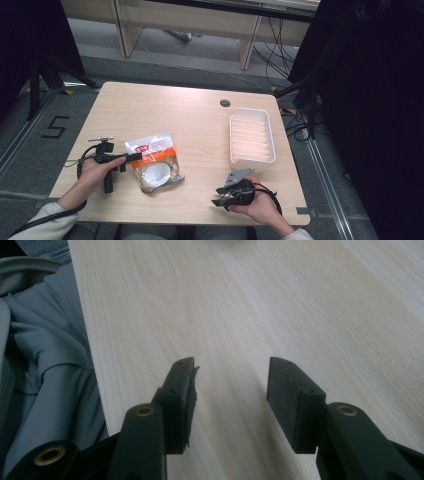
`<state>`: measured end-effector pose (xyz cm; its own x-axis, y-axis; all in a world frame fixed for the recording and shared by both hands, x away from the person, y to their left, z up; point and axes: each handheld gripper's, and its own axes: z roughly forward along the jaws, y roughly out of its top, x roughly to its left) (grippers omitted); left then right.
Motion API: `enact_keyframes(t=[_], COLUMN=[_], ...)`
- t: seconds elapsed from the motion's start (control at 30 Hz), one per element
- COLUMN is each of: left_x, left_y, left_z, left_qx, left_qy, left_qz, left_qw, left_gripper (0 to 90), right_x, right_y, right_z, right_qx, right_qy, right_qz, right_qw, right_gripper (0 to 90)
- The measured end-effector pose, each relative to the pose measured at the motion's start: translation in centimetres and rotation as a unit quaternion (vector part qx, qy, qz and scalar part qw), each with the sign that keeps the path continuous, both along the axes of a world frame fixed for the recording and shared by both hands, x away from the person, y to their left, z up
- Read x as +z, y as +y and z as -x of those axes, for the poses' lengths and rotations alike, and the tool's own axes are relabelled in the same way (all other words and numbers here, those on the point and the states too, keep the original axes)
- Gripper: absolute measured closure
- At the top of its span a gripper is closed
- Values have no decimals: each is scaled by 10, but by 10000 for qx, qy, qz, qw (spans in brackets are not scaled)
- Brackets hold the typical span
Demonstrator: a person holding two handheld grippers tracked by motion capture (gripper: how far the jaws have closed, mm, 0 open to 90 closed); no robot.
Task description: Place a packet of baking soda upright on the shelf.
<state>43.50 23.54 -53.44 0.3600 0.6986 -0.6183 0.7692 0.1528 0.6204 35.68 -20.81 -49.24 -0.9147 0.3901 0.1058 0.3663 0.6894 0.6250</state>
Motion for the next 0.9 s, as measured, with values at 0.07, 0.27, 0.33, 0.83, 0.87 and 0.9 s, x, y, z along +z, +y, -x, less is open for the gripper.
enact_keyframes(t=[0.07, 0.27, 0.33, 0.83, 0.87, 0.9], left_x=[-1, 0, 3, 35, 37, 40], left_y=[-2, -5, -6, -5, -6, -9], left_z=[-2, -4, -2, 21, 23, 25], left_qx=[-173, -398, -479, -556, -599, -530], left_qy=[15, -169, -263, -735, -797, -821], left_qz=[71, -99, -148, 251, 257, 368], left_qw=[9998, 9990, 9984, 9954, 9947, 9945], left_gripper=[608, 780, 871, 890, 891, 891], right_x=[0, -1, -2, -1, -1, -1], right_y=[0, 1, 1, -2, -2, -2], right_z=[1, 1, 0, 0, 0, -1], right_qx=[-5, -11, -5, -59, -61, -72], right_qy=[33, 79, 87, -10, -10, -22], right_qz=[19, 83, 66, 118, 113, 114], right_qw=[10000, 9999, 9999, 9999, 9999, 9999], right_gripper=[553, 553, 553, 549, 548, 548])
